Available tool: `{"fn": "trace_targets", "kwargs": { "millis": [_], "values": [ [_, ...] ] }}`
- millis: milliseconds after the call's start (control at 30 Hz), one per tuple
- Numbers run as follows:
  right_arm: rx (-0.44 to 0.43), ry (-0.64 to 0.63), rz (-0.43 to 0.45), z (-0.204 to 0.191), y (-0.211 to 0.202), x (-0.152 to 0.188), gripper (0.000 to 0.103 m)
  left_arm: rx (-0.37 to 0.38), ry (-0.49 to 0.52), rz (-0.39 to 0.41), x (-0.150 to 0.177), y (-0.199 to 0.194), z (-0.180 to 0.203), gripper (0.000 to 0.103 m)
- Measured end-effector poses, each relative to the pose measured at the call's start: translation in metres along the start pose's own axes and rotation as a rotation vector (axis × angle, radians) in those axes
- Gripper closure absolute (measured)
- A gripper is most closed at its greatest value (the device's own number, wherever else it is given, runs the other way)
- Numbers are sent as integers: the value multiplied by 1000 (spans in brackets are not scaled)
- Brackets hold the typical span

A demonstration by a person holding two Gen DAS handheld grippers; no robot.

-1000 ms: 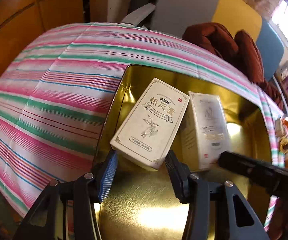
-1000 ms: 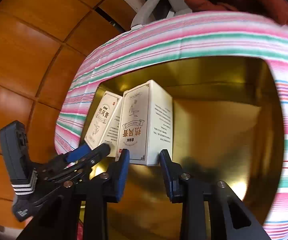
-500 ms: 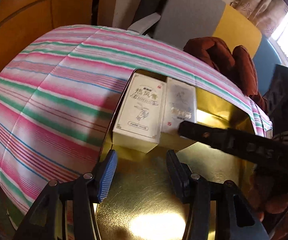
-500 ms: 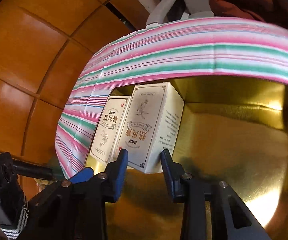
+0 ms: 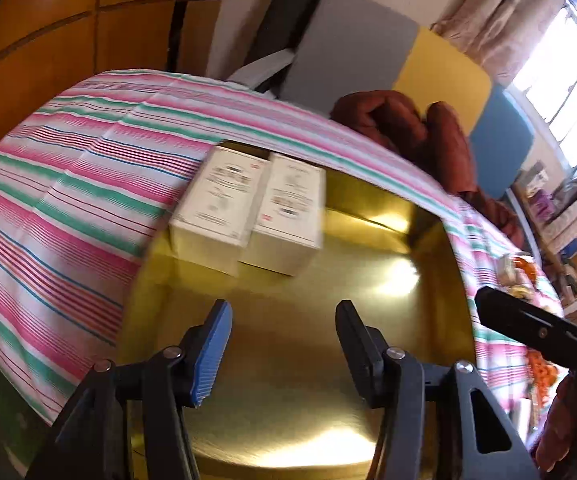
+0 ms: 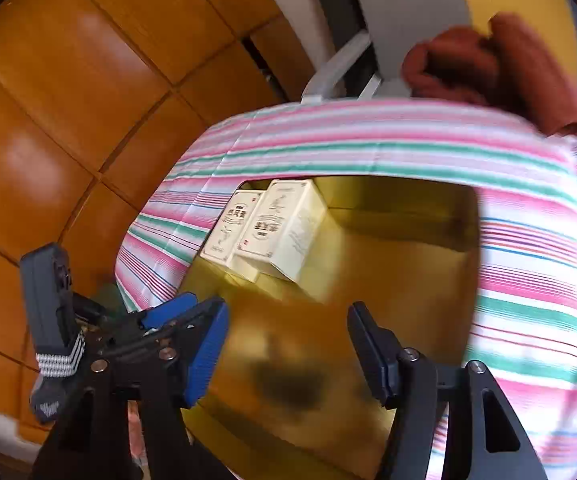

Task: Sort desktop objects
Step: 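Move both tools back toward the items on the cloth, then grasp the white foam block with the left tool while the right grasps the cracker packet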

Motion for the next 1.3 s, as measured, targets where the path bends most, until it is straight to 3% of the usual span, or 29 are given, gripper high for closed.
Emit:
{"fn": "trace_targets", "kwargs": {
  "millis": [133, 300, 467, 533, 700, 800, 933, 1033, 1100, 1233, 1300],
  "values": [
    [47, -20, 54, 16, -41, 27, 40, 48, 53, 20, 17, -5, 34, 47],
    [167, -29, 89, 55, -88, 70, 40, 116, 166, 8, 41, -6, 93, 47],
    [320, 91, 101, 117, -133, 114, 37, 184, 267, -25, 60, 0, 155, 47],
    [376, 158, 109, 141, -150, 129, 35, 206, 315, -53, 69, 5, 180, 46],
    [389, 300, 155, 185, -195, 165, 33, 241, 450, -132, 95, 23, 243, 46],
    [502, 331, 199, 199, -227, 185, 24, 260, 554, -208, 119, 36, 286, 43],
    [587, 397, 248, 222, -268, 205, 22, 323, 640, -315, 152, 54, 336, 42],
    [633, 425, 276, 232, -291, 212, 20, 329, 677, -426, 174, 72, 365, 37],
    [662, 435, 295, 236, -303, 217, 18, 293, 704, -460, 188, 81, 375, 37],
    [681, 449, 300, 241, -310, 227, 16, 259, 736, -448, 207, 82, 383, 25],
    [686, 448, 282, 244, -307, 230, 15, 218, 762, -441, 214, 87, 384, 25]
  ]
}}
Point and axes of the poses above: each gripper's, at about its wrist camera, not at the fingertips, and y roughly the way its jaws point, z to its right, x to its underside, the point moved 4 cm from there along y, roughly the way its jaws point, and after that the axes turned 6 degrees about -z, right-handed, at the moved point
